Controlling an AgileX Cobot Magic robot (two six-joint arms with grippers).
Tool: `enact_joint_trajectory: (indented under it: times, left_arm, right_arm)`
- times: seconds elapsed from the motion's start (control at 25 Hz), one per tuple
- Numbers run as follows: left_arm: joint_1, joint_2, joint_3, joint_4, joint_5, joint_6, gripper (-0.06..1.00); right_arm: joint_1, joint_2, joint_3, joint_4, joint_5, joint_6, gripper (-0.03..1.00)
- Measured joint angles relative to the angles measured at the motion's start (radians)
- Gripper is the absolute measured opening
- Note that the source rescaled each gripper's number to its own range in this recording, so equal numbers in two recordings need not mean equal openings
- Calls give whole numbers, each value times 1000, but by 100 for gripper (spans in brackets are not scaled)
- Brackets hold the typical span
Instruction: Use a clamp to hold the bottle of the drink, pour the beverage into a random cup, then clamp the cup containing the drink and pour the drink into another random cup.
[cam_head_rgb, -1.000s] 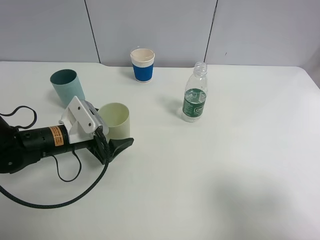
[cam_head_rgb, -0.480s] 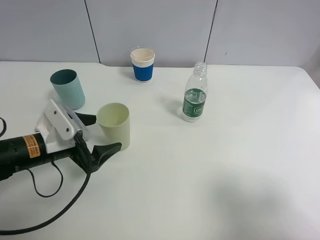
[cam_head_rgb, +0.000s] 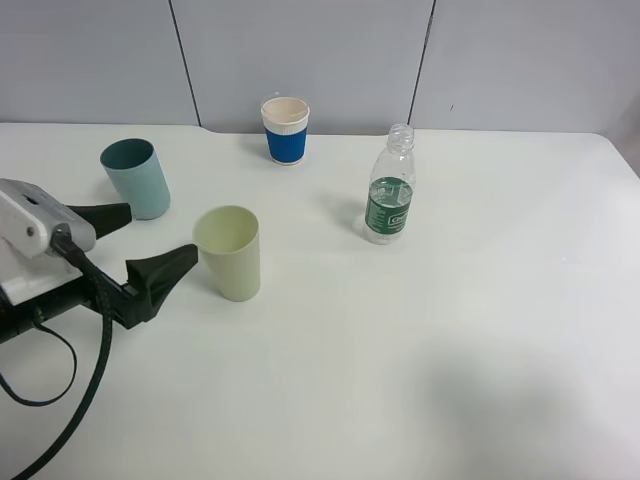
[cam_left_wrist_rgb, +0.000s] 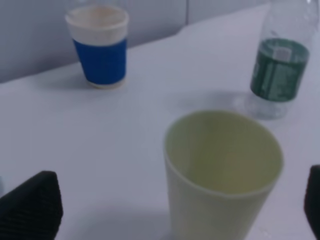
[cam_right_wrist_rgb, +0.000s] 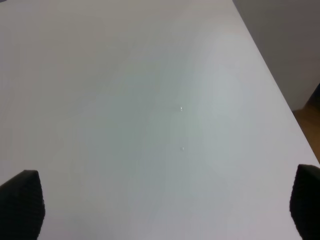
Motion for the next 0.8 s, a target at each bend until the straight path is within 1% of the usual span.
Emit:
enact_joint_trajectory:
  times: [0.12, 0.32, 0.4, 0.52, 0.64, 0.8]
  left_arm:
    - [0, -78, 0, -30, 41, -53, 95]
    - [0, -194, 1, -86, 120, -61, 95]
    - [0, -246, -6, -96, 164, -62, 95]
    - [0, -327, -40, -96, 280, -62, 95]
    - [0, -418, -95, -96, 434, -62, 95]
    - [0, -573, -182, -95, 692, -62, 95]
  right_arm:
    - [0, 0, 0, 0, 0, 0, 100]
    - [0, 0, 0, 0, 0, 0, 100]
    - [0, 0, 0, 0, 0, 0, 100]
    - [0, 0, 0, 0, 0, 0, 100]
    - [0, 0, 0, 0, 0, 0, 100]
    - [0, 0, 0, 0, 0, 0, 100]
